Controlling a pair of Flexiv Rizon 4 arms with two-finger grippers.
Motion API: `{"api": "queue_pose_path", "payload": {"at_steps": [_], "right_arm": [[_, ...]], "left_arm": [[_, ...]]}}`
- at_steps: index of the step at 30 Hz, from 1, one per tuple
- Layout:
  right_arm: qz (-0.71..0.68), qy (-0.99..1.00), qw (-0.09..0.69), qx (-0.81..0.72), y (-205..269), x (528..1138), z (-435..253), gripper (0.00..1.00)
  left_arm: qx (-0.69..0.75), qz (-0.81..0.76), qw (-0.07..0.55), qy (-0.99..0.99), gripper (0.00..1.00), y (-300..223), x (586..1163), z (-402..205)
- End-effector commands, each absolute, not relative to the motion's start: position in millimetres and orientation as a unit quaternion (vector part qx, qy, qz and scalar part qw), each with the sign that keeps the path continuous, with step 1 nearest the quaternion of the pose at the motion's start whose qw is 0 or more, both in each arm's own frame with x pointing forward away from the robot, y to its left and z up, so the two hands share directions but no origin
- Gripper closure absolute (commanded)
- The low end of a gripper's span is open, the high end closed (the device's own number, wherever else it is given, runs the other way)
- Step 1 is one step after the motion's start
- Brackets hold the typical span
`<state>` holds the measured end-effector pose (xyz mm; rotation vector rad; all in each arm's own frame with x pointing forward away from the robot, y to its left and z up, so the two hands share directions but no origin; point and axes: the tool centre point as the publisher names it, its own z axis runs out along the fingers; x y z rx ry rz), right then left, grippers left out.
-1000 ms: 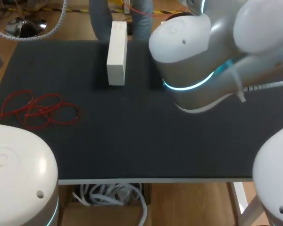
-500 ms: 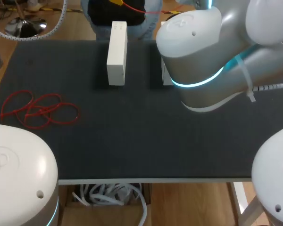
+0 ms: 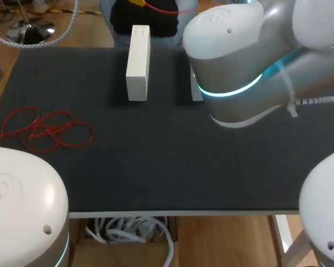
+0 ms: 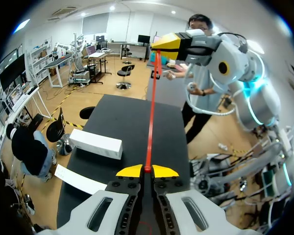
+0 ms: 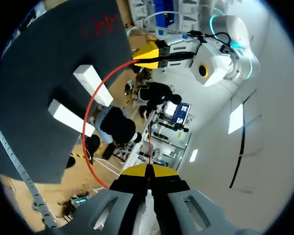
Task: Grab the tape and strap the tape.
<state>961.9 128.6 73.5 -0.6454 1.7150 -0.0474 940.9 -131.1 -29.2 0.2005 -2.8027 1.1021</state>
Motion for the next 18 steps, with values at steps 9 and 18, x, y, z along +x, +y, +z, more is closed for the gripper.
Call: {"api": "queue_pose_path", "payload": {"at_steps": [9,18], "right_arm": [[-0.090,0.747,0.583,-0.307,148,963,80,1.00],[-0.125,0.747,0.546,-0.359,161,964,71,1.00]], "left_arm": [[0.066,0.362,0.063,-0.928,1.00,-131,941,-28],[0.066,0.362,0.063,-0.928,1.00,-131,941,-28]]}}
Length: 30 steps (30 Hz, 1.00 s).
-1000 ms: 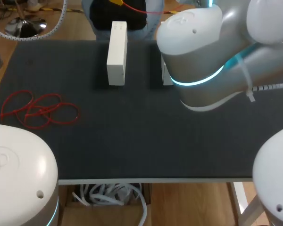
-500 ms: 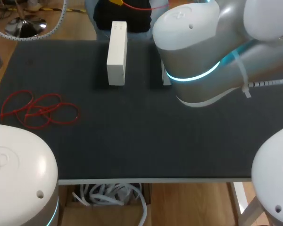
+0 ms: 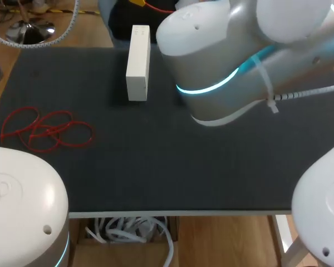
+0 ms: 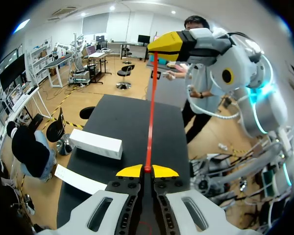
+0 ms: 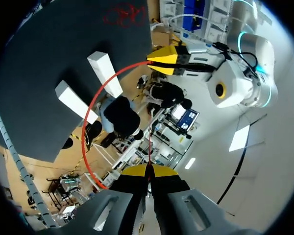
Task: Grab the tape and strap the tape.
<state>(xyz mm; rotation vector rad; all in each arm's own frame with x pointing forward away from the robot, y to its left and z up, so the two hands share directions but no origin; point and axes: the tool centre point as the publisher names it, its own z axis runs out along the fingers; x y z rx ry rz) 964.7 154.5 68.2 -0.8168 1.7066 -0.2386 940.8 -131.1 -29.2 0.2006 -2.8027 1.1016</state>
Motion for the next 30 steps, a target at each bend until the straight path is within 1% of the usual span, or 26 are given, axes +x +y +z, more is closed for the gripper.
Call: {"api": "queue_pose_path", "payload": {"at_steps": [1,15,30], "right_arm": [[-0.125,0.748,0.542,-0.361,162,963,70,1.00],[-0.115,0.746,0.532,-0.385,195,965,41,1.00],[-0.112,0.742,0.530,-0.395,213,964,31,1.00]], "left_arm": [[0.066,0.362,0.063,-0.928,1.00,-131,941,-28],[0.066,0.362,0.063,-0.928,1.00,-131,941,-28],[0.066,0.362,0.063,-0.928,1.00,-131,941,-28]]}}
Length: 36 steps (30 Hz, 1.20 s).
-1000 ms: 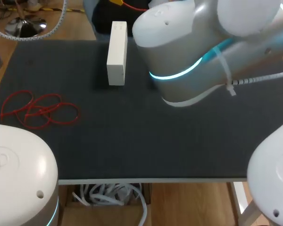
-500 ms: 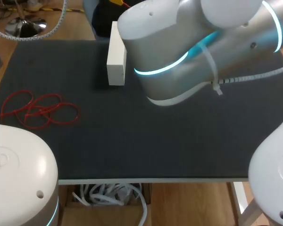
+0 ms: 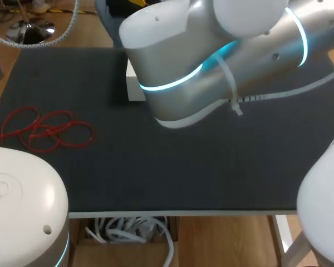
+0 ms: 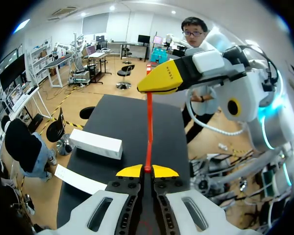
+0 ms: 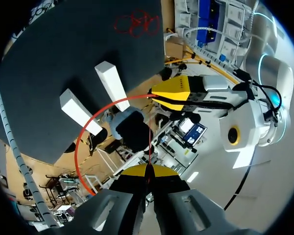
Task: Grab the tape and strap the tape.
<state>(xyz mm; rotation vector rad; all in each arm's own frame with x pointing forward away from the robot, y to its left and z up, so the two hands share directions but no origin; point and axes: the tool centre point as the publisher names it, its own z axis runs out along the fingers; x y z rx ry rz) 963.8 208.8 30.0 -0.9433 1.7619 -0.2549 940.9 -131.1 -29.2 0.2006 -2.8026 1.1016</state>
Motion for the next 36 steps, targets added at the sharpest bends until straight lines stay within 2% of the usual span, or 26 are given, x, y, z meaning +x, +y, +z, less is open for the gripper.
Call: {"api": "queue_pose_path", "payload": {"at_steps": [1,36], "right_arm": [[-0.112,0.742,0.530,-0.395,214,964,30,1.00],[-0.108,0.739,0.529,-0.403,235,966,21,1.00]], "left_arm": [[0.066,0.362,0.063,-0.928,1.00,-131,941,-28],[0.066,0.362,0.063,-0.928,1.00,-131,941,-28]]}}
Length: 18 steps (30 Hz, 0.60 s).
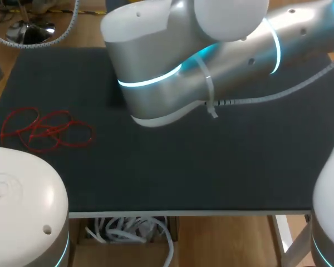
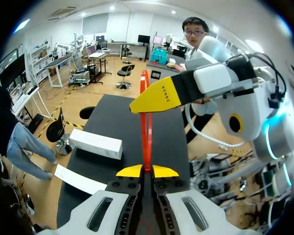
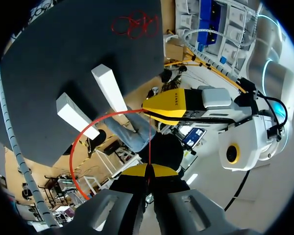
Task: Grab the tape and strap the tape.
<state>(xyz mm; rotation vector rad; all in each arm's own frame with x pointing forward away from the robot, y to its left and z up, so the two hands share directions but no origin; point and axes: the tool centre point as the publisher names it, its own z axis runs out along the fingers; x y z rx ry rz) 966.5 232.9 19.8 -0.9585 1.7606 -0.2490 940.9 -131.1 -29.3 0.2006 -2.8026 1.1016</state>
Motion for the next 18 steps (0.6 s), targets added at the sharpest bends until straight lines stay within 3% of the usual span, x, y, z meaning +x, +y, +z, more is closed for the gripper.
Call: {"api": "queue_pose_path", "payload": {"at_steps": [1,18], "right_arm": [[-0.108,0.739,0.529,-0.403,235.2,965.8,20.5,1.00],[-0.106,0.738,0.526,-0.410,242.7,962.6,15.7,1.00]], "left_arm": [[0.066,0.362,0.063,-0.928,1.00,-131.2,941.2,-28.4],[0.066,0.362,0.063,-0.928,1.00,-131.2,941.2,-28.4]]}}
